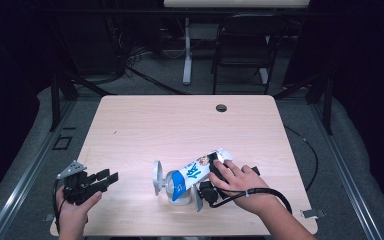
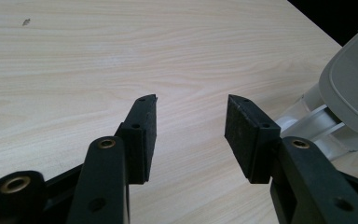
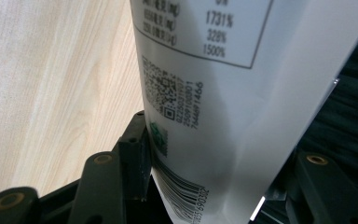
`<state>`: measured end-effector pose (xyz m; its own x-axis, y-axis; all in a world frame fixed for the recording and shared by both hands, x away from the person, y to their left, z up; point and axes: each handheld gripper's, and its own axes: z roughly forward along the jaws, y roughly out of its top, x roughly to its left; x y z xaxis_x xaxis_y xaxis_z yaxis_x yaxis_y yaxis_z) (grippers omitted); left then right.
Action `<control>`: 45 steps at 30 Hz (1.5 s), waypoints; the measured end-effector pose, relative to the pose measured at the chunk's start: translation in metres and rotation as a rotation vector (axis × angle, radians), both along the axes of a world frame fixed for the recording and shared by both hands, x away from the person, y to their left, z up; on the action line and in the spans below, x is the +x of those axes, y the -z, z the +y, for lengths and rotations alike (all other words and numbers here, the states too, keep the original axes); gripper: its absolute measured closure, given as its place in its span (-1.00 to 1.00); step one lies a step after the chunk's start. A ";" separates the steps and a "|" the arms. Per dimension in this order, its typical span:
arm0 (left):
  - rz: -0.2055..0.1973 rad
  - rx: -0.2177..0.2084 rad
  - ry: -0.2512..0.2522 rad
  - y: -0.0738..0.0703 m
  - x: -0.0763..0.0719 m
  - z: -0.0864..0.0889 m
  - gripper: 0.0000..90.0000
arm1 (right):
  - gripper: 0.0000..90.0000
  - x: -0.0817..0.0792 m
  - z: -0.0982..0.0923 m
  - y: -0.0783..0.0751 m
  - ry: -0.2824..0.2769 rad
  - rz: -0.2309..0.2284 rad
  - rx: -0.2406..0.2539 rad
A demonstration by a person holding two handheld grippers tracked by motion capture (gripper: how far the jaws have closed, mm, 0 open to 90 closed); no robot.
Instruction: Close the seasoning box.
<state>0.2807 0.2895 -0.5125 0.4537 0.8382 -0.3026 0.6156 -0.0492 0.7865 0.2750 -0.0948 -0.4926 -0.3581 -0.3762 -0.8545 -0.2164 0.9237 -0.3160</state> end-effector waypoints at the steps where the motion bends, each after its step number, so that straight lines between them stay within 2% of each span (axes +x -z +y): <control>1: 0.000 0.000 -0.001 0.000 0.000 0.000 0.20 | 0.05 0.000 0.000 0.000 0.001 -0.001 -0.003; 5: 0.002 0.001 -0.001 0.000 0.000 0.000 0.20 | 0.05 0.000 0.000 0.000 0.001 -0.001 -0.004; 6: 0.001 -0.002 -0.001 0.001 0.000 0.000 0.20 | 0.05 -0.001 0.001 -0.002 0.010 -0.010 -0.023; 7: 0.003 0.000 -0.001 0.001 0.000 0.000 0.20 | 0.05 0.000 0.000 0.001 -0.003 0.005 0.007; 8: 0.003 0.000 -0.002 0.001 0.000 0.000 0.20 | 0.05 0.001 0.000 0.001 -0.006 0.009 0.014; 10: 0.003 0.000 -0.003 0.001 0.000 0.000 0.20 | 0.05 -0.001 0.001 -0.001 0.006 -0.005 -0.010; 45: 0.000 0.000 -0.005 0.001 0.000 0.000 0.20 | 0.06 -0.001 0.001 -0.001 -0.004 -0.011 -0.024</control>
<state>0.2810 0.2898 -0.5138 0.4494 0.8403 -0.3031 0.6160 -0.0459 0.7864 0.2737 -0.0937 -0.4916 -0.3474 -0.3985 -0.8488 -0.2167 0.9148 -0.3408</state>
